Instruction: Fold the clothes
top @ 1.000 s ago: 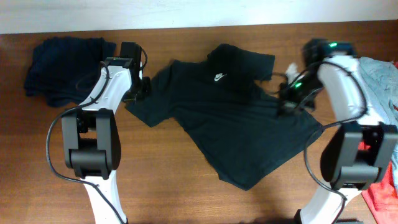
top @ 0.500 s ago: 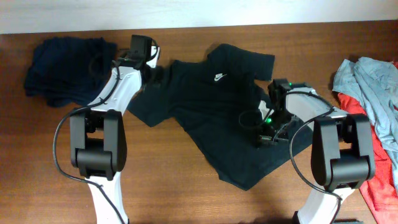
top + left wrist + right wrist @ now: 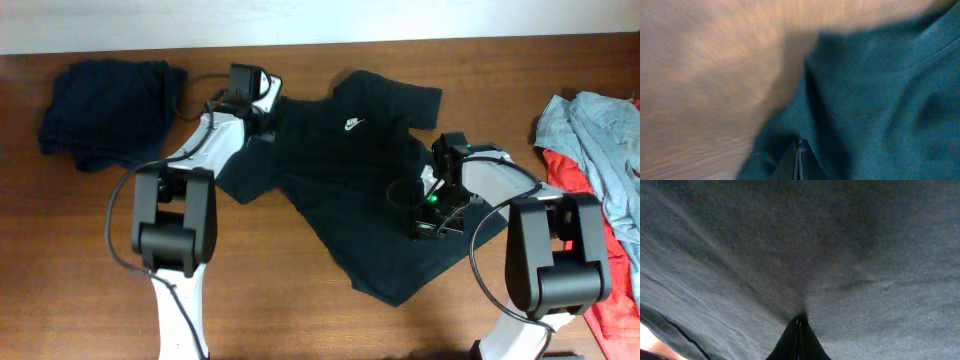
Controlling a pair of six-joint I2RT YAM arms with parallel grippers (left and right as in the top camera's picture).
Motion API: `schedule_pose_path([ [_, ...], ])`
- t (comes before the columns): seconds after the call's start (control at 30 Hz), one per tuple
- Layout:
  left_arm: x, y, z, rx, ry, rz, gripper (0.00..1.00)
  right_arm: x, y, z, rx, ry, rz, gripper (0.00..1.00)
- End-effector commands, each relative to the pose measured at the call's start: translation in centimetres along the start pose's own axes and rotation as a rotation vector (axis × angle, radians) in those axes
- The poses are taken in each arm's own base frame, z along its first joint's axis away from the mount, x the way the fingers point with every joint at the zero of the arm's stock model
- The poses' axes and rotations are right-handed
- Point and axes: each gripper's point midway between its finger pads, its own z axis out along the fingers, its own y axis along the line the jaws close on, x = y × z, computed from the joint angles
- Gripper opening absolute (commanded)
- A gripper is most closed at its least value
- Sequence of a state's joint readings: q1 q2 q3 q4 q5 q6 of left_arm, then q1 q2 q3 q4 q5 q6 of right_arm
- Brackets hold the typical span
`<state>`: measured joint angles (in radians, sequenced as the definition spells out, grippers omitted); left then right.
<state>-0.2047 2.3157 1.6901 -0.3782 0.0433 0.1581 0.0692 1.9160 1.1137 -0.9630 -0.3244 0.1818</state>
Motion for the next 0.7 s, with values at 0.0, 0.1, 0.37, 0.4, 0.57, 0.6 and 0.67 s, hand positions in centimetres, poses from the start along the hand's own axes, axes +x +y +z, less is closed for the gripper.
schedule_pose_path([
  [0.0, 2.6, -0.5, 2.5, 0.024, 0.063, 0.012, 0.01, 2.4, -4.1, 2.7, 0.176, 0.091, 0.068, 0.04],
  [0.1, 3.7, -0.6, 3.7, 0.027, 0.086, 0.012, 0.01, 2.8, -4.6, 2.9, 0.198, 0.097, 0.082, 0.04],
  [0.37, 6.3, 3.7, 3.8, -0.209, 0.184, -0.013, 0.01, 4.2, -8.3, 1.6, 0.347, 0.134, 0.200, 0.04],
  [0.4, 6.7, 4.2, 3.7, -0.229, 0.201, -0.013, 0.01, 4.2, -8.9, 1.4, 0.339, 0.134, 0.225, 0.04],
  [0.57, 9.4, 5.3, 2.9, -0.253, 0.302, -0.066, 0.01, 3.3, -11.6, 0.7, 0.290, 0.093, 0.341, 0.04],
  [0.6, 10.0, 5.4, 2.7, -0.257, 0.323, -0.101, 0.01, 3.1, -12.2, 0.5, 0.280, 0.080, 0.365, 0.04],
  [0.67, 11.2, 5.7, 2.3, -0.266, 0.365, -0.173, 0.01, 2.5, -12.9, 0.2, 0.261, 0.055, 0.392, 0.04],
])
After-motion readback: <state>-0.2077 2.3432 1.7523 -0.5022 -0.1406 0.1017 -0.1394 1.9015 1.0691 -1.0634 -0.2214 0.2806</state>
